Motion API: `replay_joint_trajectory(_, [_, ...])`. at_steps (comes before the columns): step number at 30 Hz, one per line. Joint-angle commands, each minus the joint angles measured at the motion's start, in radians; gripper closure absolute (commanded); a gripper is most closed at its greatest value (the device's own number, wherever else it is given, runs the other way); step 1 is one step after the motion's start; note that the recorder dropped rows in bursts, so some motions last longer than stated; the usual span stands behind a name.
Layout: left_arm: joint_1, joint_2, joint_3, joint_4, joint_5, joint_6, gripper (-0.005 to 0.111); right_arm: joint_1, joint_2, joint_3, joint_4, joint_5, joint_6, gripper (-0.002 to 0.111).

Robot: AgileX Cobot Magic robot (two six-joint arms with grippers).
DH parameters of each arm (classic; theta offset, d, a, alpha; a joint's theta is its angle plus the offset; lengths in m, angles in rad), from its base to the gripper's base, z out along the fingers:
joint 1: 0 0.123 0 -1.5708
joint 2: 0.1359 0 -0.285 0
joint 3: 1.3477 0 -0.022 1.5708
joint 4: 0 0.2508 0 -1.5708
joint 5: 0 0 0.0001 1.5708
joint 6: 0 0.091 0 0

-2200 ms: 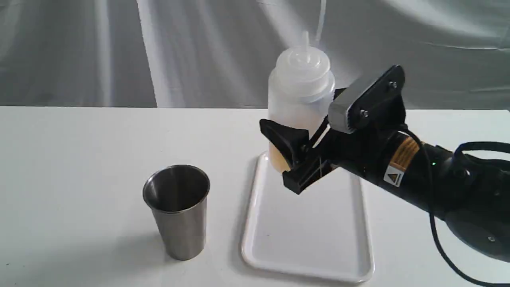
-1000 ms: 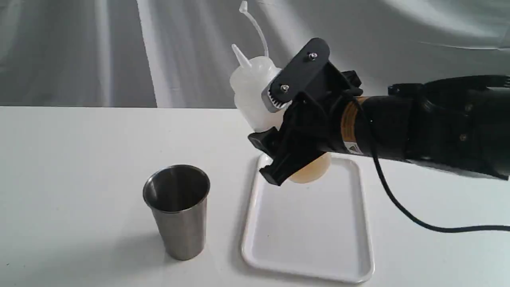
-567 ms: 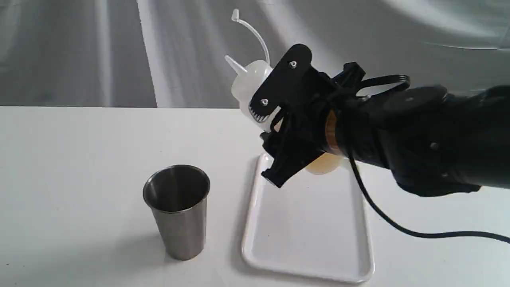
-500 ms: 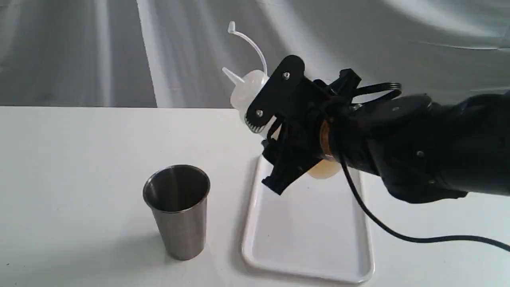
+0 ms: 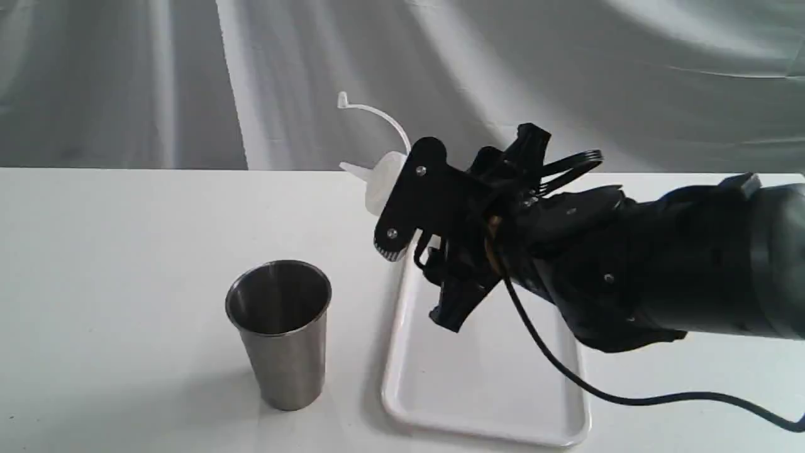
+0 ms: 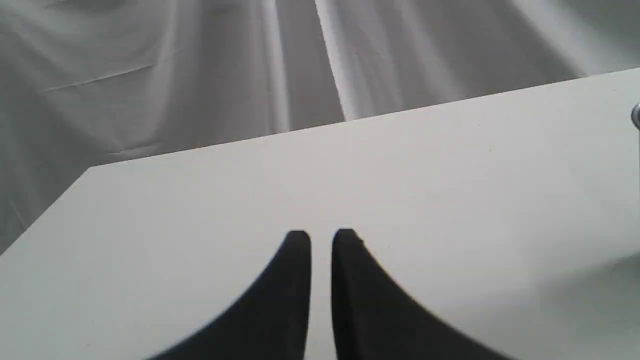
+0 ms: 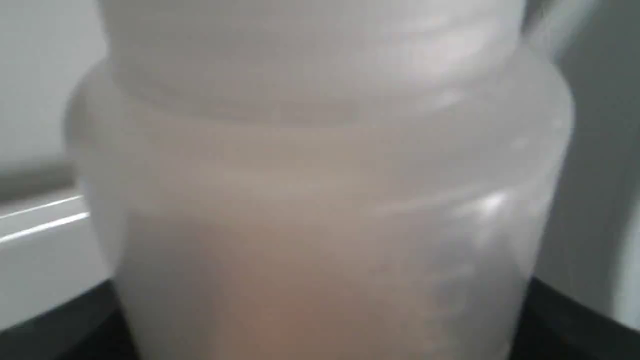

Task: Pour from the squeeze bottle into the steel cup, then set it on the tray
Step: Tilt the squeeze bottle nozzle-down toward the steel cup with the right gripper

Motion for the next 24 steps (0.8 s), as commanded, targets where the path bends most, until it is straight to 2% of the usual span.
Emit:
replay_joint_trajectory(1, [0.002,-0.003,0.004,0.0,-0.012,-0.005,0.098,0.015,-0.009,-0.009,-0.016,0.027,-0.071,0.108])
replay_joint_trajectory(11, [0.002,-0.003,0.004,0.0,-0.012,-0.005,0.098,0.062,0.04,-0.036,-0.016,0.141,-0.103,0.108])
replay_joint_trajectory(17, [0.002,-0.003,0.004,0.0,-0.012,-0.007,0.098,0.094,0.056,-0.043,-0.016,0.144,-0.112,0.108])
replay_joint_trajectory(24, [0.002,-0.003,0.004,0.0,-0.012,-0.005,0.098,0.118,0.06,-0.043,-0.016,0.166,-0.247,0.108])
